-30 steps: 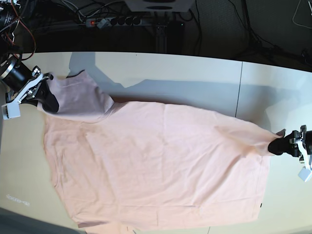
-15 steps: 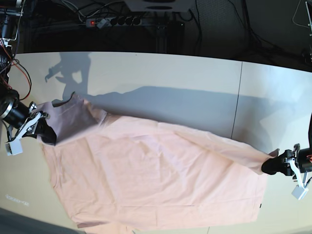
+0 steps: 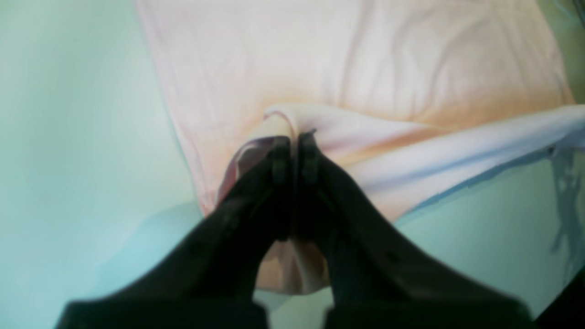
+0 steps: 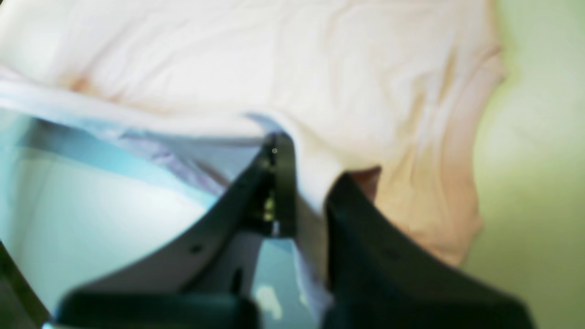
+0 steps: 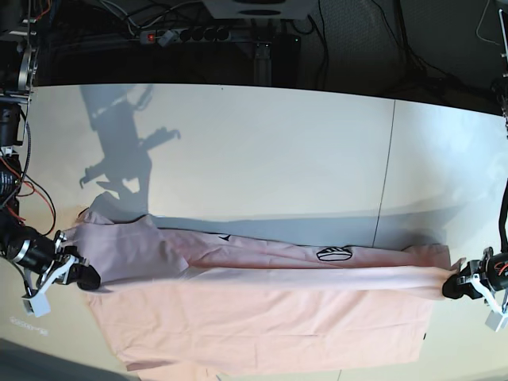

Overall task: Fold the T-shirt properly
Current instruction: 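Lift both corners and pull the shirt taut between the grippers, then lay the held edge down, folding the shirt lengthwise over itself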

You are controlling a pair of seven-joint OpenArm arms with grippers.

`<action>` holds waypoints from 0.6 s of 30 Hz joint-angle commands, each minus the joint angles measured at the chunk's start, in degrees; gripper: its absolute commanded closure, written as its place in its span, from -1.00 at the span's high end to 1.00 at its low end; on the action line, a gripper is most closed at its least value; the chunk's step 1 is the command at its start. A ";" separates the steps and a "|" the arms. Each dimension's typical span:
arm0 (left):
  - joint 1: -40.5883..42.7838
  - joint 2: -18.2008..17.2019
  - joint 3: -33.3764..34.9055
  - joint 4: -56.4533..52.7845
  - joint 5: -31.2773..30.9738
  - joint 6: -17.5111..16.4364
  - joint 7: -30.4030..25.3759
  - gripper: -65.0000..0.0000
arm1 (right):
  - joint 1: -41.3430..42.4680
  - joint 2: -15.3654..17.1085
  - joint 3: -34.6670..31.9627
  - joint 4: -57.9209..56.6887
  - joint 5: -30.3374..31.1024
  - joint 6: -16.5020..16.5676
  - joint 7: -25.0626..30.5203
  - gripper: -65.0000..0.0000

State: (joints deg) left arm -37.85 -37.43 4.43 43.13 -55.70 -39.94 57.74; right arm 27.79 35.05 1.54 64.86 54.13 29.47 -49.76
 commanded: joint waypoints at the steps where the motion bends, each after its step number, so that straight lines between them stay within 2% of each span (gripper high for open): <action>1: -1.99 -1.27 -0.44 0.72 0.02 -0.06 -2.25 -1.00 | 3.28 1.09 -0.68 -0.35 0.63 4.42 1.18 -1.00; 6: -1.99 -0.81 -0.42 0.66 3.56 -0.06 -4.59 -1.00 | 8.92 0.74 -7.13 -4.74 -1.88 4.42 2.73 -1.00; 9: -1.99 0.04 -0.42 0.61 6.36 -0.06 -6.62 -1.00 | 11.58 -0.63 -9.68 -6.64 -4.74 4.42 3.34 -1.00; 14: -1.99 1.73 -0.37 0.59 9.53 -0.06 -8.48 -1.00 | 14.25 -3.78 -10.75 -9.92 -8.68 4.39 4.31 -1.00; 18: -1.97 2.54 -0.37 0.59 10.84 -0.06 -8.98 -1.00 | 14.71 -5.53 -10.75 -12.09 -13.14 4.39 8.17 -1.00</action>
State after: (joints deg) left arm -37.85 -33.93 4.43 42.94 -44.03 -39.94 50.04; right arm 40.34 28.99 -9.63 52.10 40.29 29.47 -42.94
